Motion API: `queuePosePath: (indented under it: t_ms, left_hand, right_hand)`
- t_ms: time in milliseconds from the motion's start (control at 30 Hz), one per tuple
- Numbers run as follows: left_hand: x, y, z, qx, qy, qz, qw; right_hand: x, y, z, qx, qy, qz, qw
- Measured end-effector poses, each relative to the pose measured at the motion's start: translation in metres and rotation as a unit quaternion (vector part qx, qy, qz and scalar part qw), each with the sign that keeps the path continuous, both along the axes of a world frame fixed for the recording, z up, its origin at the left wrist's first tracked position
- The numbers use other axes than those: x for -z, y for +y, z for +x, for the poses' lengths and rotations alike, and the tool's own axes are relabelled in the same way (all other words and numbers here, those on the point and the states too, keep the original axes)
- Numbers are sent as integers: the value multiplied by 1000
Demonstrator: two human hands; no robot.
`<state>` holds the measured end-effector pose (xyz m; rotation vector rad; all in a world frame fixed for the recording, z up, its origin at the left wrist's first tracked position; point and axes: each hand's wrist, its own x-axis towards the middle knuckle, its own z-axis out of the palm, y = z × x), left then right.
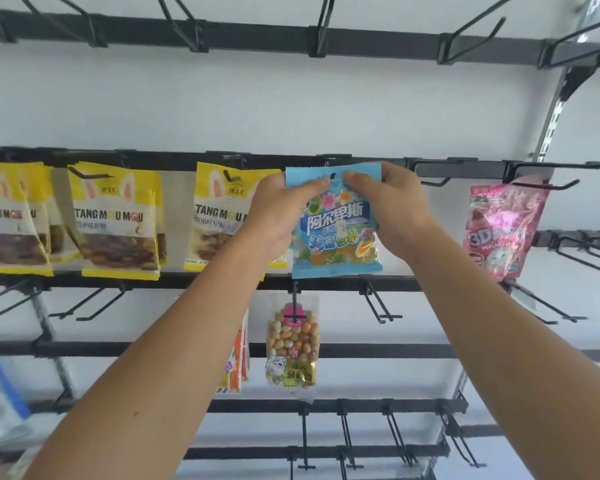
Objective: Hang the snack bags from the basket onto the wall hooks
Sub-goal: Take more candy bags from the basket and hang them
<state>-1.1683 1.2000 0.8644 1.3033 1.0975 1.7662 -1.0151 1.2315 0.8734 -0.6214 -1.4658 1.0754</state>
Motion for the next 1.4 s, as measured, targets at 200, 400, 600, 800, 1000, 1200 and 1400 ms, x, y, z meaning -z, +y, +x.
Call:
queuePosePath:
  t_ms: [200, 400, 600, 800, 1000, 1200, 1400]
  left_hand:
    - [-2, -1, 0, 8, -20, -28, 999]
    - [-7, -3, 1, 12, -26, -49, 998]
    - [-3, 2, 0, 0, 2, -79, 997]
    - [5, 18, -9, -46, 60, -48, 996]
    - [11, 37, -8, -96, 84, -57, 990]
    - [13, 51, -4, -153, 133, -59, 978]
    - [21, 56, -5, -179, 186, -45, 965]
  right_hand:
    - [-4, 2, -4, -2, -8, -25, 1000]
    - [-8, 4, -5, 4, -15, -46, 999]
    - [0, 13, -4, 19, -45, -64, 997]
    - [6, 25, -7, 53, -82, -14, 995]
    - [9, 41, -13, 176, -162, 40, 970]
    - [12, 51, -24, 266, -220, 74, 936]
    - [17, 49, -25, 298, -222, 81, 925]
